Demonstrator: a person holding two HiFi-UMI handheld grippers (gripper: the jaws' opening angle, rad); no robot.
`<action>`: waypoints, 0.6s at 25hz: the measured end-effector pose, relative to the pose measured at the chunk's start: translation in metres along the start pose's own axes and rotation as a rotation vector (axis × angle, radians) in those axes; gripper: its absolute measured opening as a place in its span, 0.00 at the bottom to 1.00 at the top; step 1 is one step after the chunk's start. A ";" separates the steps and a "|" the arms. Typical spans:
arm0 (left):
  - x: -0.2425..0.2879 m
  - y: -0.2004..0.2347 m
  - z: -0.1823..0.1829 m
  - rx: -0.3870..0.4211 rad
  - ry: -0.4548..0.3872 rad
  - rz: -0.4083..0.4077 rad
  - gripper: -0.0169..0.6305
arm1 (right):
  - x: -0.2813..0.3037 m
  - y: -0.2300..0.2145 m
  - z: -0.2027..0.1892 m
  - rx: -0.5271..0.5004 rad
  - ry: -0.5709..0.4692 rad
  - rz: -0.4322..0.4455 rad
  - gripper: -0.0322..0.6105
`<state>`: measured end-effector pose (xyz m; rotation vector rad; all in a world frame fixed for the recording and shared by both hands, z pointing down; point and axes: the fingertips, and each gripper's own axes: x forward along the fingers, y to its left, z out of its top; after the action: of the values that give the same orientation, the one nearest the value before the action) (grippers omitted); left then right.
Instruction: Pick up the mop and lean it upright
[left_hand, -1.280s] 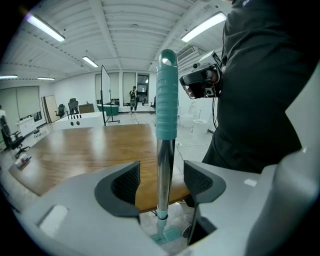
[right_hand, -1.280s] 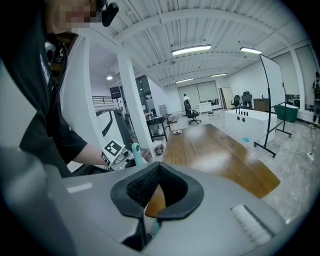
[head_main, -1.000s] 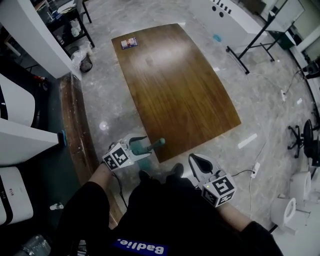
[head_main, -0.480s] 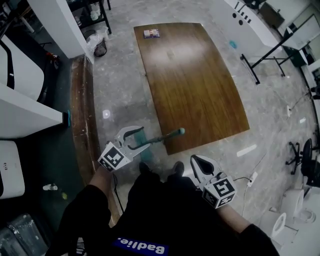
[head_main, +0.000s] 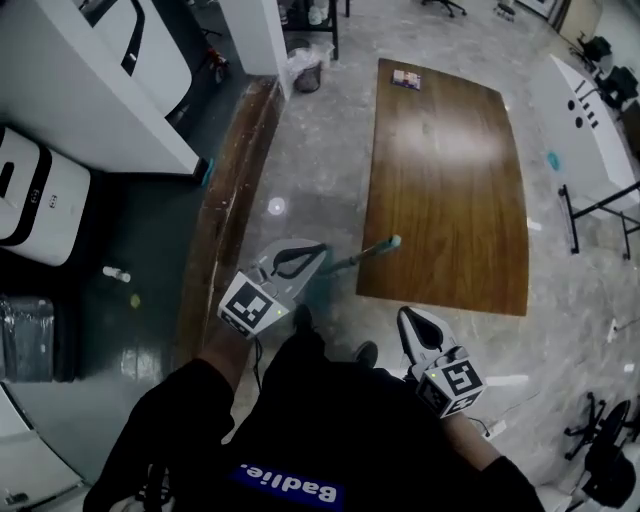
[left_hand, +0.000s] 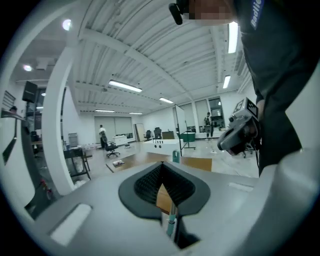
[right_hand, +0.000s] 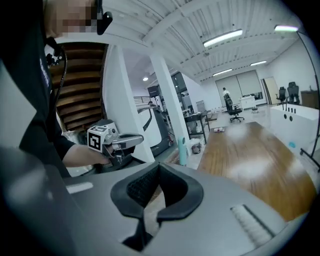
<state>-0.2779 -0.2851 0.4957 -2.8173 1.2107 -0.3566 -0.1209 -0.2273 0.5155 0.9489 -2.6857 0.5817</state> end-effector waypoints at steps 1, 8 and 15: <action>-0.004 -0.006 0.005 -0.025 -0.002 0.039 0.06 | -0.004 -0.001 -0.006 0.018 -0.001 0.024 0.06; -0.040 -0.064 0.025 -0.096 0.015 0.170 0.06 | -0.018 0.037 -0.039 0.049 0.040 0.200 0.06; -0.072 -0.100 0.045 -0.106 -0.025 0.177 0.06 | -0.033 0.067 -0.033 -0.017 -0.005 0.216 0.06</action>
<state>-0.2443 -0.1657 0.4528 -2.7616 1.5018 -0.2534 -0.1353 -0.1469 0.5143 0.6610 -2.8125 0.5971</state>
